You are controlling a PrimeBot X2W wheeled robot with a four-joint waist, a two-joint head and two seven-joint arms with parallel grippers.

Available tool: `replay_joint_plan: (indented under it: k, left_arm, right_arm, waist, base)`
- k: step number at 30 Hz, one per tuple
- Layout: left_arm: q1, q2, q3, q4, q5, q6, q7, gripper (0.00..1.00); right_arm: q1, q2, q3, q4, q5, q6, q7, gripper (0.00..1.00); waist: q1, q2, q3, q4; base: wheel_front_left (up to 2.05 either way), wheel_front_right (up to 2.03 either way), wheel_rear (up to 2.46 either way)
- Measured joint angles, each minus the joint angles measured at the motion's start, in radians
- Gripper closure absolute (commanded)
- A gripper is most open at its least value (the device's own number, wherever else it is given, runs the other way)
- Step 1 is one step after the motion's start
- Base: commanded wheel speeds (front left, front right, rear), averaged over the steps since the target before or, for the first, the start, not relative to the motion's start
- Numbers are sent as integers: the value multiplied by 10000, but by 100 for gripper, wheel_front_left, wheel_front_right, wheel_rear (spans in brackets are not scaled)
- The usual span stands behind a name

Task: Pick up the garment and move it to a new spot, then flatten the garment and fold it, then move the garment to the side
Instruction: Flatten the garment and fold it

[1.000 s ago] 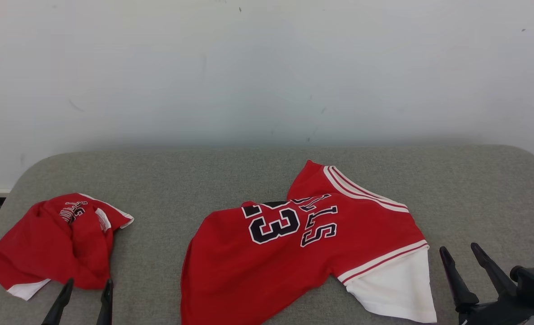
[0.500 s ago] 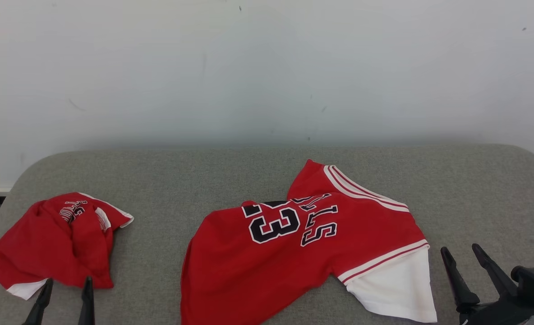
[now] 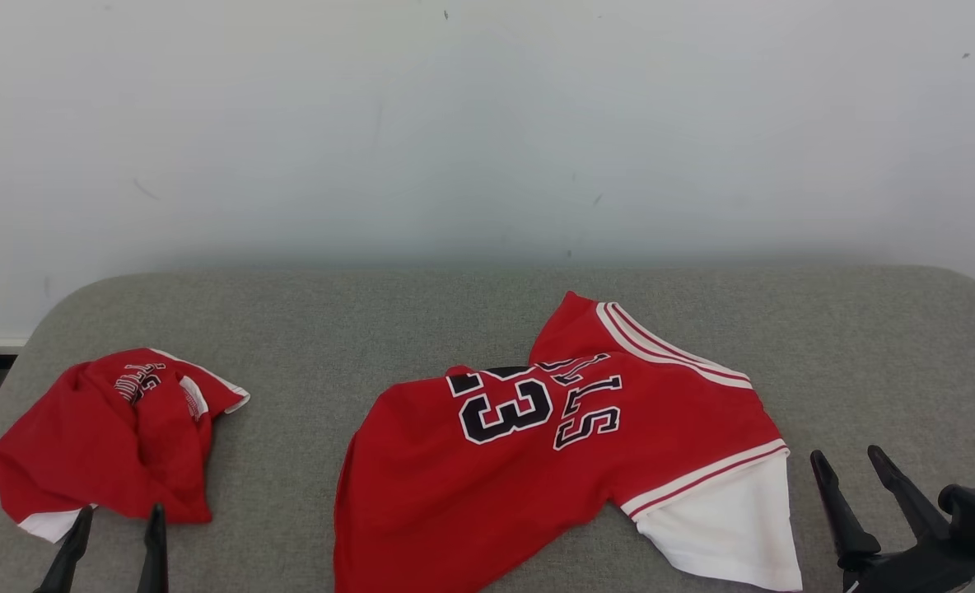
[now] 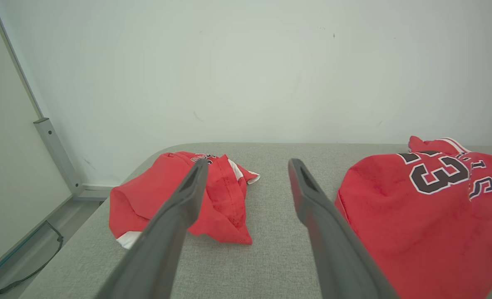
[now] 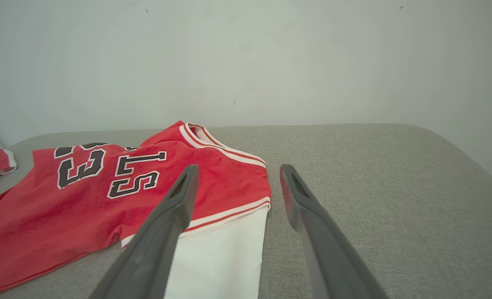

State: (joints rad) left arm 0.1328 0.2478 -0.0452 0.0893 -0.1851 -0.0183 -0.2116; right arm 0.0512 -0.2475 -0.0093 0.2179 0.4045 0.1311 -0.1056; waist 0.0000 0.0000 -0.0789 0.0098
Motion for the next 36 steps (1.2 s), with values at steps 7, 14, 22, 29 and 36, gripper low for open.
replay_joint_plan:
  k: [7,14,22,29,36]
  left_arm:
    - [1,17,-35,-13,-21,65,-4,0]
    - [9,35,-77,-54,-79,102,-17,0]
    - [9,100,-182,-42,-104,111,-12,0]
    - [104,-142,-767,119,-286,-249,176,0]
    - [115,-523,-2034,731,-746,-888,545,0]
  right_arm:
    - [5,29,-27,-77,-17,0,92,0]
    - [7,33,-27,-109,-35,0,136,0]
    - [12,19,-46,-100,-33,0,188,0]
    - [210,-98,165,81,84,0,1202,0]
    - [402,-221,299,257,370,0,2144,0]
  waist:
    - [0,0,-4,-33]
    - [0,0,22,-110]
    - [0,0,27,-135]
    - [0,0,33,-197]
    - [0,0,171,-215]
  base:
    - [0,0,0]
    - [0,0,0]
    - [0,0,0]
    - [0,0,0]
    - [0,0,0]
